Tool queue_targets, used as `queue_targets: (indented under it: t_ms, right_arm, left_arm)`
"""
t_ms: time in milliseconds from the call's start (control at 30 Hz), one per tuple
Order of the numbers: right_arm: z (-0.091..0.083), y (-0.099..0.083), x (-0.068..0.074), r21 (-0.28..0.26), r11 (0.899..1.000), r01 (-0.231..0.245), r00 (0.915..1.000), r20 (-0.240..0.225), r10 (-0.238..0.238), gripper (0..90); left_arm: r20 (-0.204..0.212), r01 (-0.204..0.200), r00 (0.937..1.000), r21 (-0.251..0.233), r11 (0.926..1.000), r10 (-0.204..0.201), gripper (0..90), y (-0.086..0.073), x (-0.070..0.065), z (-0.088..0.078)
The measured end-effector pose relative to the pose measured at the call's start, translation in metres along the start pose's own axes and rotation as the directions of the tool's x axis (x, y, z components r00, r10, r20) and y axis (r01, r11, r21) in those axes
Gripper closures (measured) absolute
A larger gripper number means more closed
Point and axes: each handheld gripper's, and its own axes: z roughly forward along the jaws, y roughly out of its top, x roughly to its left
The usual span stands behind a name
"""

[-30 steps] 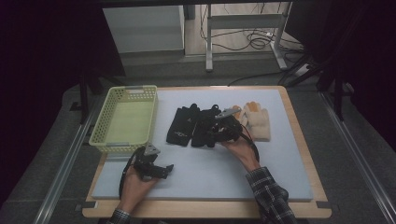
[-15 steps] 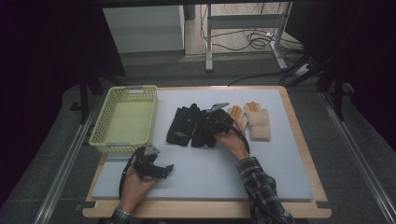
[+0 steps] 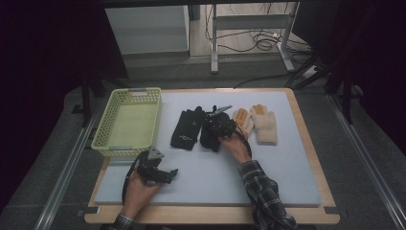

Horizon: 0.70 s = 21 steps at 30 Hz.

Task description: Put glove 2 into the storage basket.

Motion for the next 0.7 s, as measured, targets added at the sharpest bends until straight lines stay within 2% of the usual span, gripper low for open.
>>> queue_targets:
  t_ms: [133, 167, 233, 267, 300, 367, 433, 500, 567, 633, 667, 700]
  right_arm:
    - [-0.013, 0.001, 0.003, -0.034, 0.999, 0.002, 1.0000, -0.009, -0.003, 82.4]
    - [-0.024, 0.002, 0.006, -0.049, 0.999, 0.015, 0.9997, -0.018, -0.015, 82.3]
    - [-0.028, 0.001, 0.008, -0.056, 0.998, 0.019, 0.9996, -0.021, -0.020, 82.3]
    - [-0.034, 0.001, 0.010, -0.067, 0.998, 0.021, 0.9992, -0.031, -0.023, 82.3]
    - [-0.048, -0.001, 0.015, -0.093, 0.996, 0.010, 0.9979, -0.062, -0.016, 82.3]
    - [-0.053, -0.002, 0.017, -0.101, 0.995, 0.006, 0.9970, -0.076, -0.014, 82.3]
    - [-0.072, -0.006, 0.029, -0.121, 0.993, 0.010, 0.9947, -0.100, -0.022, 82.2]
    - [-0.083, -0.012, 0.040, -0.129, 0.991, 0.017, 0.9931, -0.113, -0.032, 82.1]
    - [-0.088, -0.015, 0.045, -0.134, 0.991, 0.017, 0.9923, -0.119, -0.034, 82.0]
    - [-0.098, -0.028, 0.062, -0.143, 0.990, 0.012, 0.9897, -0.139, -0.032, 81.9]
    - [-0.098, -0.028, 0.062, -0.143, 0.990, 0.012, 0.9897, -0.139, -0.032, 81.9]
    - [-0.102, -0.039, 0.073, -0.141, 0.990, -0.002, 0.9876, -0.155, -0.020, 81.7]
  left_arm:
    - [-0.001, 0.000, 1.0000, -0.001, 1.0000, 0.000, 1.6, 0.000, 0.000, 0.000]
    - [0.000, 0.000, 1.0000, -0.001, 1.0000, 0.000, 1.6, 0.000, 0.000, 0.000]
    - [-0.001, -0.004, 1.0000, 0.004, 1.0000, 0.004, 1.6, 0.000, 0.000, 0.000]
    - [-0.001, -0.001, 1.0000, 0.001, 1.0000, 0.001, 1.6, 0.000, 0.000, 0.000]
    - [-0.001, -0.001, 1.0000, 0.000, 1.0000, 0.001, 1.6, 0.000, 0.000, 0.000]
    - [0.000, 0.000, 1.0000, -0.001, 1.0000, 0.000, 1.6, 0.000, 0.000, 0.000]
    - [0.000, -0.002, 1.0000, 0.000, 1.0000, 0.002, 1.6, 0.000, 0.000, 0.000]
    - [0.000, -0.002, 1.0000, 0.000, 1.0000, 0.002, 1.6, 0.000, 0.000, 0.000]
    - [-0.001, 0.001, 1.0000, -0.003, 1.0000, -0.001, 1.6, 0.000, 0.000, 0.000]
    - [-0.002, 0.001, 1.0000, -0.003, 1.0000, -0.001, 1.6, 0.000, 0.000, 0.000]
    - [-0.002, 0.001, 1.0000, -0.003, 1.0000, -0.001, 1.6, 0.000, 0.000, 0.000]
    - [-0.002, 0.001, 1.0000, -0.004, 1.0000, -0.001, 1.6, 0.000, 0.000, 0.000]
